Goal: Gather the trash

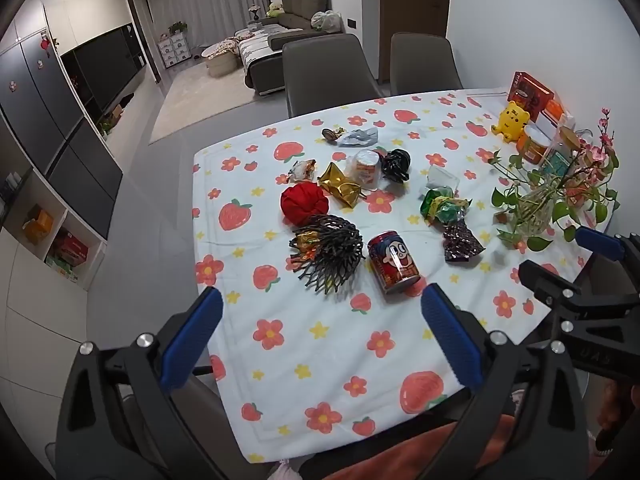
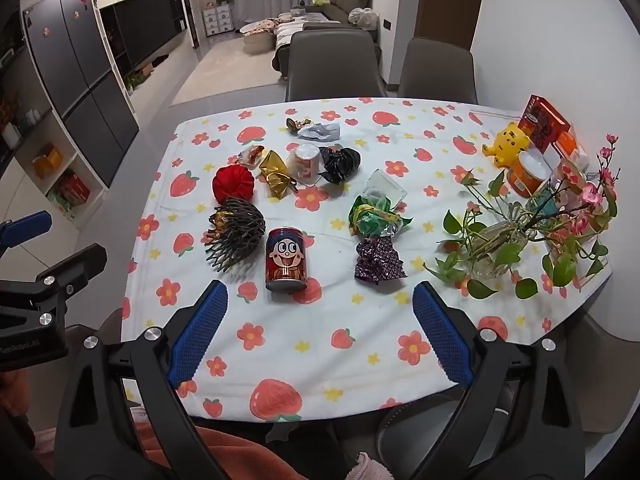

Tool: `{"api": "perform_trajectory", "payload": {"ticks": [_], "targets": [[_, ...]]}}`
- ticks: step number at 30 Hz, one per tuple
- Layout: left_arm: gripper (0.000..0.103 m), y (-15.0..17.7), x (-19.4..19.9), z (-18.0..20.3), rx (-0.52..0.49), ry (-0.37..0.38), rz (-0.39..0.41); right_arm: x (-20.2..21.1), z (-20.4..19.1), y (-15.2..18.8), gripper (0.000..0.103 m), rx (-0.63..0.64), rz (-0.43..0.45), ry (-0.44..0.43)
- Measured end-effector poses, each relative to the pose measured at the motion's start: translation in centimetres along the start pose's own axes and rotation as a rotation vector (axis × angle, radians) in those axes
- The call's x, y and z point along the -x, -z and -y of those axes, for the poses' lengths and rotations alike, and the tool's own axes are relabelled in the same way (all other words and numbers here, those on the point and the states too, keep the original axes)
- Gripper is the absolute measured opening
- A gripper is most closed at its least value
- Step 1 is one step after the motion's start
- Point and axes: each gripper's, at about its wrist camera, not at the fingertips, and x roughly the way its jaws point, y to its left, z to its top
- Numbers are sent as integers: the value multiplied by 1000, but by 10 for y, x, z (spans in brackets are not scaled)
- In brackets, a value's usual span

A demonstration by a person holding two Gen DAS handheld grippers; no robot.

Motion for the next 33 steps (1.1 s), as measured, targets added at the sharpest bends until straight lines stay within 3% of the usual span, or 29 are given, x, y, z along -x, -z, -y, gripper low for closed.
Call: {"api": "perform_trajectory", "payload": {"ticks": [33], "targets": [[99,-6,-5,-7,1,-1,4,4,-3,-1,91,6,1,-9]]}}
